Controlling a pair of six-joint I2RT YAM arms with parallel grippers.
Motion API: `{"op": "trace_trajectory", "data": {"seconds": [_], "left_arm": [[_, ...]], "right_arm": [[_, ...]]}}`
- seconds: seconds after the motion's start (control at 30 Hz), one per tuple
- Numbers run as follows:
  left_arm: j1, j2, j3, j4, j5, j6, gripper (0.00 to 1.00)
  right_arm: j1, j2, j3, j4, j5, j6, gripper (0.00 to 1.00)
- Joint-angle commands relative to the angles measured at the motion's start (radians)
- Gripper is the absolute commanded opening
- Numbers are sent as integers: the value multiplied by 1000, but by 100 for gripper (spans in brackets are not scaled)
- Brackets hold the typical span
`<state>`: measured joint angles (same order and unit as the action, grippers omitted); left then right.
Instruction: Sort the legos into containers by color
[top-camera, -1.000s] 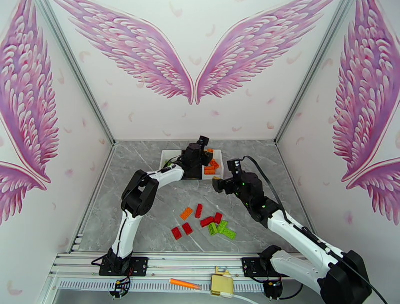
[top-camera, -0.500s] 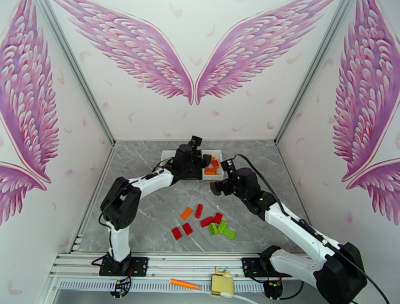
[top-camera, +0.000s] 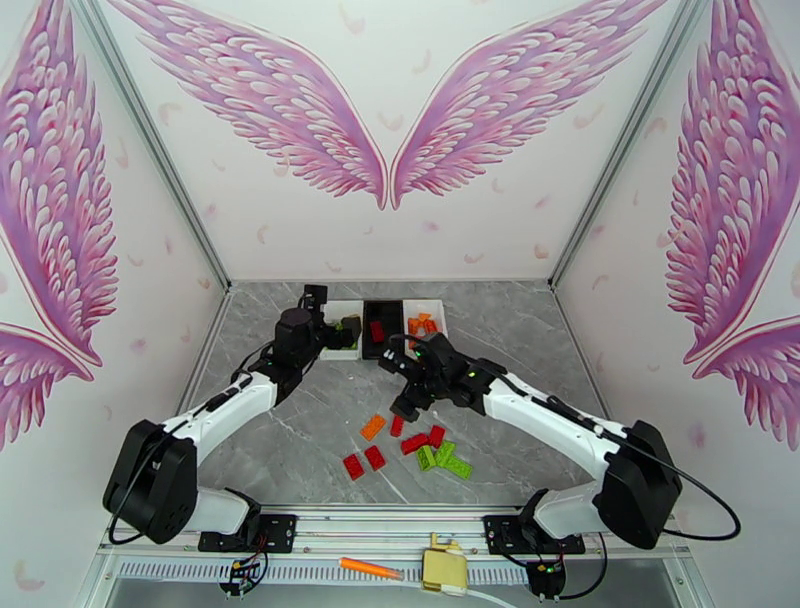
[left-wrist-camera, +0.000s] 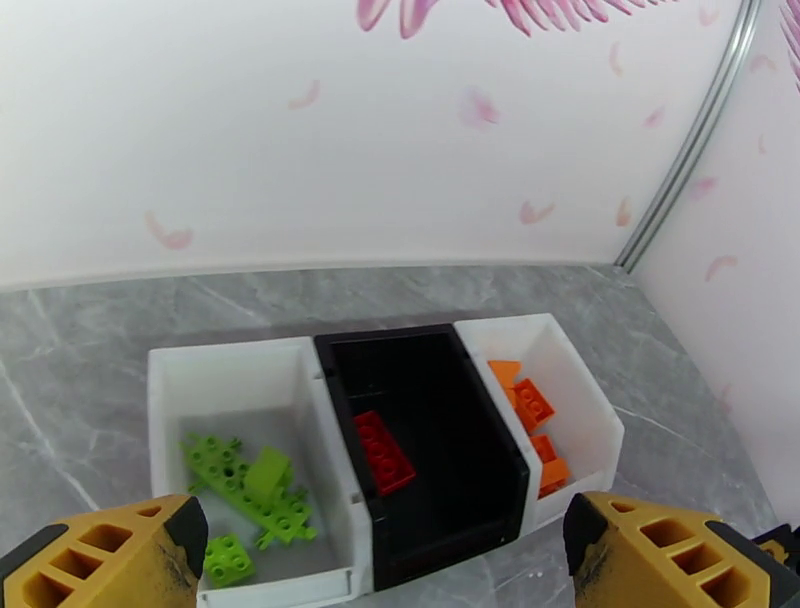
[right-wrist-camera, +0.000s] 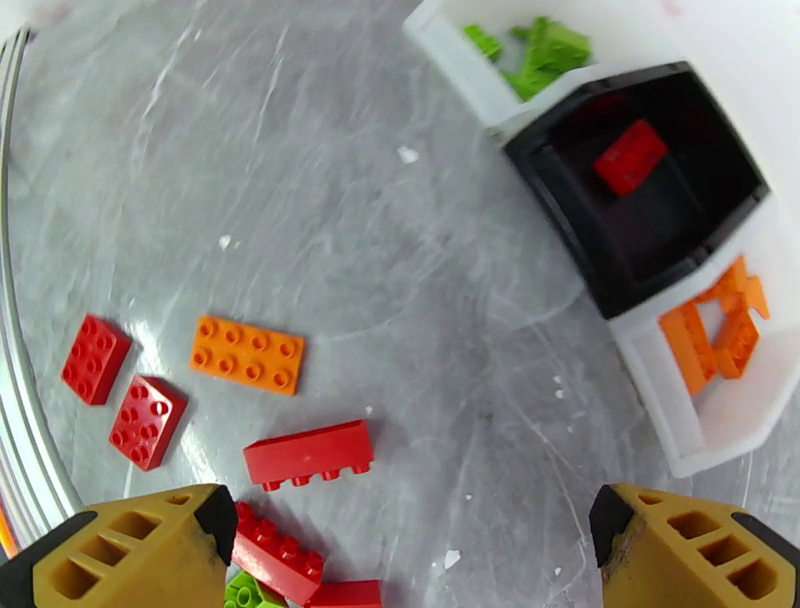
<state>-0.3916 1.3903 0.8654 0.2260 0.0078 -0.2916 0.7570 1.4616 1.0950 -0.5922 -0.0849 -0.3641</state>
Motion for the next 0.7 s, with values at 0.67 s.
{"op": "trace_trajectory", "data": {"seconds": [0.67], "left_arm": [[108,-99,-65,-53,1,-1,99]], "right_arm": [[102,438,225,-228,38,-150,100]]}}
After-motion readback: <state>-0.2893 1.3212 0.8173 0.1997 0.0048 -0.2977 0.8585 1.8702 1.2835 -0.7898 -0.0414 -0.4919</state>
